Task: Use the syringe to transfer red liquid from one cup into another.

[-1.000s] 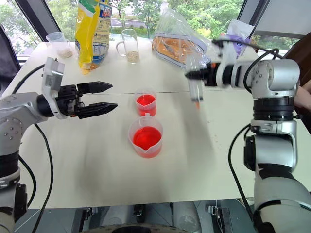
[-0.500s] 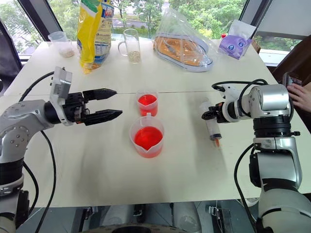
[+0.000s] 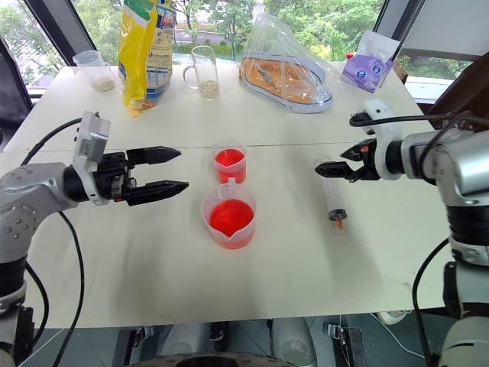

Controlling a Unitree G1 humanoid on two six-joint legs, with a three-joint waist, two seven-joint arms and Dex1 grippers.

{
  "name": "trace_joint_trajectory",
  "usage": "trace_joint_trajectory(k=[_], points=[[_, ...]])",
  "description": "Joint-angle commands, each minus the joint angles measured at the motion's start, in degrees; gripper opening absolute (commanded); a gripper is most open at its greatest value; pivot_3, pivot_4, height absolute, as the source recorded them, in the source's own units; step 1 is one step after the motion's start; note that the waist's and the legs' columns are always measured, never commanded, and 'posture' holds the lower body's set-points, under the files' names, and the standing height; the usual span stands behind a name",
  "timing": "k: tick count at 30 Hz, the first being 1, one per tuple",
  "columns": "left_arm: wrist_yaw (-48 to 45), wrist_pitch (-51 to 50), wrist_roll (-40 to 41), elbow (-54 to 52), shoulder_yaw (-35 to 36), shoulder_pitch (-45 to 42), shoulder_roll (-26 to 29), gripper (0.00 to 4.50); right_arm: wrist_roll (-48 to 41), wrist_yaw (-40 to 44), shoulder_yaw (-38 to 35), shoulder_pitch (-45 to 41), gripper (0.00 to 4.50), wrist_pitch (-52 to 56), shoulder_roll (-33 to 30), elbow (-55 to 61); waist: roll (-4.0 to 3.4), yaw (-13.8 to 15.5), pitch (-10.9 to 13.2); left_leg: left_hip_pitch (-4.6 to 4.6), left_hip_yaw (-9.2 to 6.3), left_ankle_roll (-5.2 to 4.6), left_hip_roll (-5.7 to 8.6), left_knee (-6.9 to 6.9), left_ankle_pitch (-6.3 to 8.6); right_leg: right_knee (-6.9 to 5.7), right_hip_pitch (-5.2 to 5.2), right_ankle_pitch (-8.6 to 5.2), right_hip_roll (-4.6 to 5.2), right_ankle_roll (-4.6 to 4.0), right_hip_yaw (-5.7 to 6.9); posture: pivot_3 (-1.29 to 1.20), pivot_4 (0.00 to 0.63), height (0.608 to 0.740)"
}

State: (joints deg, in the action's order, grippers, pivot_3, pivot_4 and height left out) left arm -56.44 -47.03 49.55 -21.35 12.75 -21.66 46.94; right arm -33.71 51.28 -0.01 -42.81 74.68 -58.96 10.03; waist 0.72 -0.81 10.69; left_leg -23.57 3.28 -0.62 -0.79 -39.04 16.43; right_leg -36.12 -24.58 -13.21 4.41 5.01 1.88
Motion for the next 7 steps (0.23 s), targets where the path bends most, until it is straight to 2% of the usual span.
trace_joint_trajectory(k=[1, 4, 7], points=[[-1.33, -0.40, 2.36, -2.94, 3.65, 2.18, 2.60, 4.50, -5.25, 7.35, -5.15, 1.95, 4.43, -3.35, -4.58, 7.29, 0.00, 0.10, 0.00, 0.02, 0.00, 0.00, -0.01, 0.00, 0.00, 0.00, 0.01, 0.00, 0.00, 0.00, 0.00, 0.00, 0.150, 0.740], [-1.98, -0.38, 3.03, -3.95, 5.38, 4.67, 4.61, 4.50, -6.43, 11.54, -7.83, 6.99, 4.43, -7.30, -8.78, 11.59, 0.02, 0.34, 0.01, 0.02, 0.04, 0.01, 0.02, -0.03, 0.00, 0.05, 0.04, -0.04, 0.08, -0.07, 0.00, 0.00, 0.150, 0.740], [-1.67, -1.00, 4.75, -4.28, 7.02, 5.45, 5.91, 4.50, -8.43, 13.05, -11.20, 10.36, 4.43, -9.15, -9.80, 13.54, 0.03, 0.30, 0.01, 0.02, 0.07, 0.01, 0.04, -0.08, 0.00, 0.08, 0.07, -0.13, 0.13, -0.22, -0.01, 0.00, 0.150, 0.740]])
